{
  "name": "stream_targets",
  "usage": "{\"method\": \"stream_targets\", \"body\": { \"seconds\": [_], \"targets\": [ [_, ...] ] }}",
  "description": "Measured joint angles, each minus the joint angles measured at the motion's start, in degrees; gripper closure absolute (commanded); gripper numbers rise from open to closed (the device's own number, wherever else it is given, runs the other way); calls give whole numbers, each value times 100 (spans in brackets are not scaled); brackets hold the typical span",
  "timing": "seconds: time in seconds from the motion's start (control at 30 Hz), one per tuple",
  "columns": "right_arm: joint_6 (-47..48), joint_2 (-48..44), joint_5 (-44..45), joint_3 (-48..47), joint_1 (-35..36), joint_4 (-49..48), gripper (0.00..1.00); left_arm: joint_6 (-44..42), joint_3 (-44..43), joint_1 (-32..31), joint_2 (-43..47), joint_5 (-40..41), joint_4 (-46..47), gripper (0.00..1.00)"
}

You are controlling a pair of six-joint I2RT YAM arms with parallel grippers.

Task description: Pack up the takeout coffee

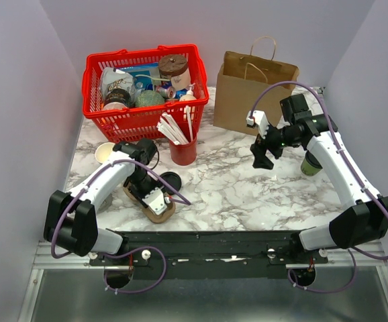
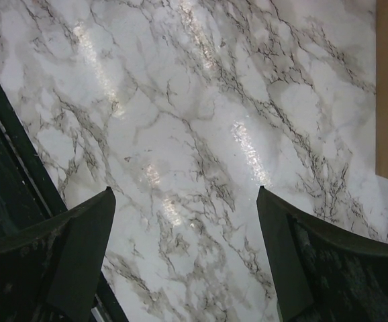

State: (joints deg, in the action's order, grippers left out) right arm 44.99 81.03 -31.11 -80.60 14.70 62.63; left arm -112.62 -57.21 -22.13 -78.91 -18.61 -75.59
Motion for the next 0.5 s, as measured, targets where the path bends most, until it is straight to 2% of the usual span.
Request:
{"method": "stream_targets", "body": {
  "seconds": [0.5],
  "targets": [
    [2,0,87,0,-2,-2,6,-7,-164,15,-227,-11,-109,44]
  ]
}}
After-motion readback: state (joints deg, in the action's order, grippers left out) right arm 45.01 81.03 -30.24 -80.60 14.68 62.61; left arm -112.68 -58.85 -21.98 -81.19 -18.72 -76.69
